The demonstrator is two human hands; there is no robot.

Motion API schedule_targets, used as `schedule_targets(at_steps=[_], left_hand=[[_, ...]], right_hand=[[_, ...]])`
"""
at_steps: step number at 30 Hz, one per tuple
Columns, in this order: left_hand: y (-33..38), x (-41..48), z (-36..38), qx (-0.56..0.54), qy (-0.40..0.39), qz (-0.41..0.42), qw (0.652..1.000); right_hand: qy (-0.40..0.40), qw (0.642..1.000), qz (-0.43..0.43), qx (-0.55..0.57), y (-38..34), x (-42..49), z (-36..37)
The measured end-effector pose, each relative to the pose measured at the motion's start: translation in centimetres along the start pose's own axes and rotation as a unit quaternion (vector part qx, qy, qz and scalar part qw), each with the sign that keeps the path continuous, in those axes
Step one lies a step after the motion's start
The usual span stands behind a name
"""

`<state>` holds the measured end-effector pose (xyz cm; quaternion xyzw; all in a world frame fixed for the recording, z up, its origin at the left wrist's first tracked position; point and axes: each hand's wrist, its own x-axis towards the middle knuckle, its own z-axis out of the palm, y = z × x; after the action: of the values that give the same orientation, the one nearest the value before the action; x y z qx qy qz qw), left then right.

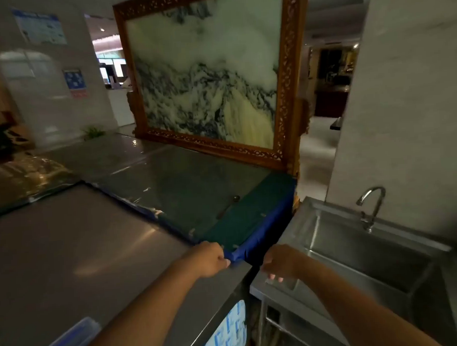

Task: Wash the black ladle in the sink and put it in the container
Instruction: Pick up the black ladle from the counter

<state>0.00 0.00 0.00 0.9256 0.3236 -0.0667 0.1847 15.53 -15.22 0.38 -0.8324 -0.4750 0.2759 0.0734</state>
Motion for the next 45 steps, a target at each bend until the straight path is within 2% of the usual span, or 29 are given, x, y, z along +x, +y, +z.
schedule_targets(at_steps=[6, 12, 23, 28, 35, 45], left_hand=[[-3.2, 11.3, -0.7, -0.034, -0.026, -0.014, 0.999], [-5.8, 21.2, -1.5, -0.012, -0.037, -0.018, 0.999], [-5.9, 34.9, 0.2, -0.036, -0.094, -0.068, 0.993], [-5.8, 39.1, 0.8, -0.039, -0.094, -0.107, 0.989], [-7.3, 45.9, 1.7, -0.091, -0.063, -0.143, 0.984], [-11.4, 55.4, 3.8, -0.146, -0.033, -0.168, 0.974]], right_hand=[[-0.001, 0.999, 0.031, 0.03, 1.4, 11.4, -2.5], [-0.005, 0.995, 0.057, 0.08, 3.7, 21.8, -4.8], [-0.044, 0.99, 0.022, 0.136, 8.8, 35.6, -7.8], [-0.058, 0.986, 0.005, 0.159, 11.3, 40.5, -8.6], [-0.048, 0.963, 0.048, 0.261, 14.0, 49.2, -8.0], [0.016, 0.943, 0.067, 0.326, 13.8, 59.8, -6.2]])
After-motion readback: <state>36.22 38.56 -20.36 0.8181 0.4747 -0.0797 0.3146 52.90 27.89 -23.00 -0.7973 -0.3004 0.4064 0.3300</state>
